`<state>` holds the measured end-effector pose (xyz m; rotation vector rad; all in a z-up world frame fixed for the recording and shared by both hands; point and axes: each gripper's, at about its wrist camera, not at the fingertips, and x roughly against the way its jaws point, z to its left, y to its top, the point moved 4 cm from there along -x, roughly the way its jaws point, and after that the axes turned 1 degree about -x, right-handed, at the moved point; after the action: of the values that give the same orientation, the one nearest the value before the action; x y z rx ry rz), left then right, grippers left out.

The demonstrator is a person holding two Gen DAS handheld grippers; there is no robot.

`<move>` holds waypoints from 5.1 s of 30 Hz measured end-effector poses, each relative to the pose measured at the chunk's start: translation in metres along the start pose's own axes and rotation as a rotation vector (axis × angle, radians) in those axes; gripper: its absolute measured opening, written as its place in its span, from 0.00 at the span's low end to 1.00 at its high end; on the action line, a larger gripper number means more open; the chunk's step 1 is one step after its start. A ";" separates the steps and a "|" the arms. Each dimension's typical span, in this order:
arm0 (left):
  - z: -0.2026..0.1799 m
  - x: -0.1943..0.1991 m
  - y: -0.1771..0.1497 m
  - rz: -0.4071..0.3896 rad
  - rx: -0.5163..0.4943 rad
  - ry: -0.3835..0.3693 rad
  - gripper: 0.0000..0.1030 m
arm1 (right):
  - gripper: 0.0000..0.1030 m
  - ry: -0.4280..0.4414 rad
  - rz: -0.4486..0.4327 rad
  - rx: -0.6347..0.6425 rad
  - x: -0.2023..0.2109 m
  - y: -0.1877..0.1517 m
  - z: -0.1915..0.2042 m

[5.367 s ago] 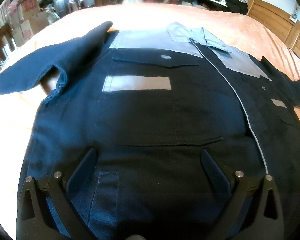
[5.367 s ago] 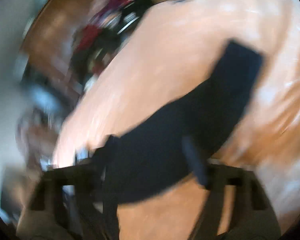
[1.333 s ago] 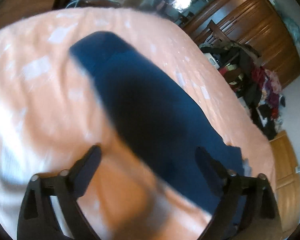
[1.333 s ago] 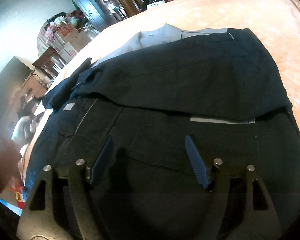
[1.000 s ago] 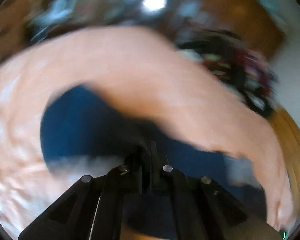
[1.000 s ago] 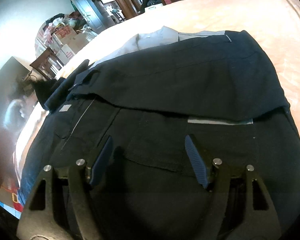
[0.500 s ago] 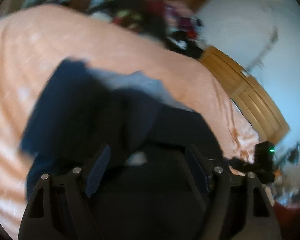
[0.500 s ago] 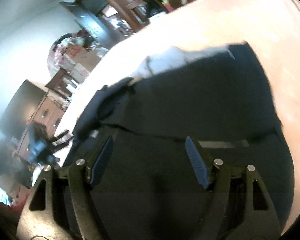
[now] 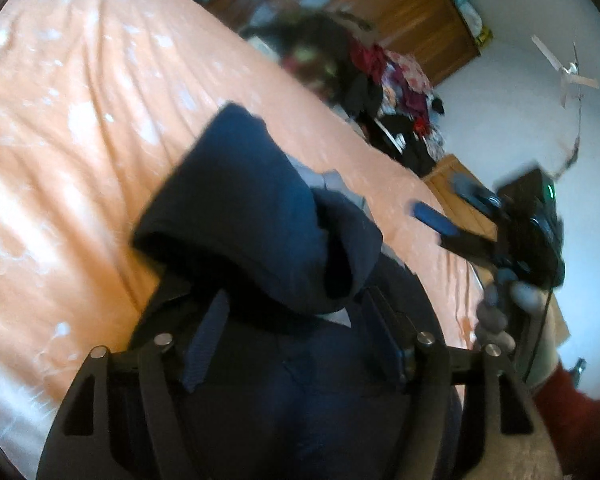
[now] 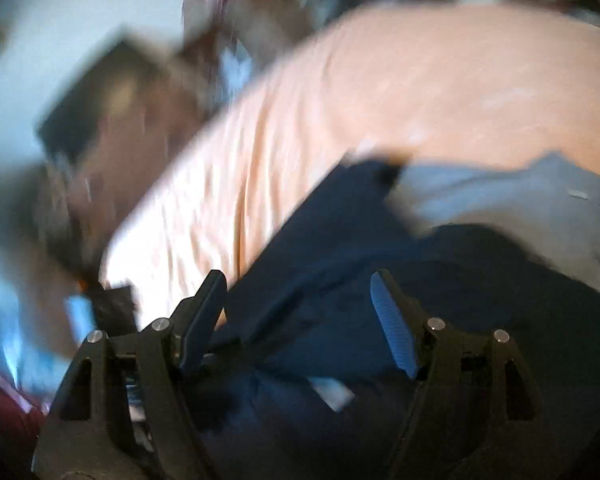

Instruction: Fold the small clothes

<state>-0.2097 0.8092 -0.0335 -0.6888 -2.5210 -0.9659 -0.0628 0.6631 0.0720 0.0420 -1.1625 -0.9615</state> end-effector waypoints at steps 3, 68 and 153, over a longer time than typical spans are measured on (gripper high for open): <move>0.010 0.012 -0.012 -0.012 0.064 -0.001 0.70 | 0.68 -0.207 0.252 0.166 -0.066 -0.004 0.007; 0.006 -0.007 -0.015 0.006 0.038 0.027 0.75 | 0.09 -0.342 -0.273 -0.571 0.198 -0.214 -0.242; -0.031 0.170 -0.148 0.465 -0.162 0.049 0.38 | 0.64 0.079 -0.118 -0.602 0.204 -0.468 -0.082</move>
<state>-0.4260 0.7447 -0.0071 -1.2152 -2.1102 -0.9996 -0.2744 0.2045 -0.0393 -0.3346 -0.7672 -1.3694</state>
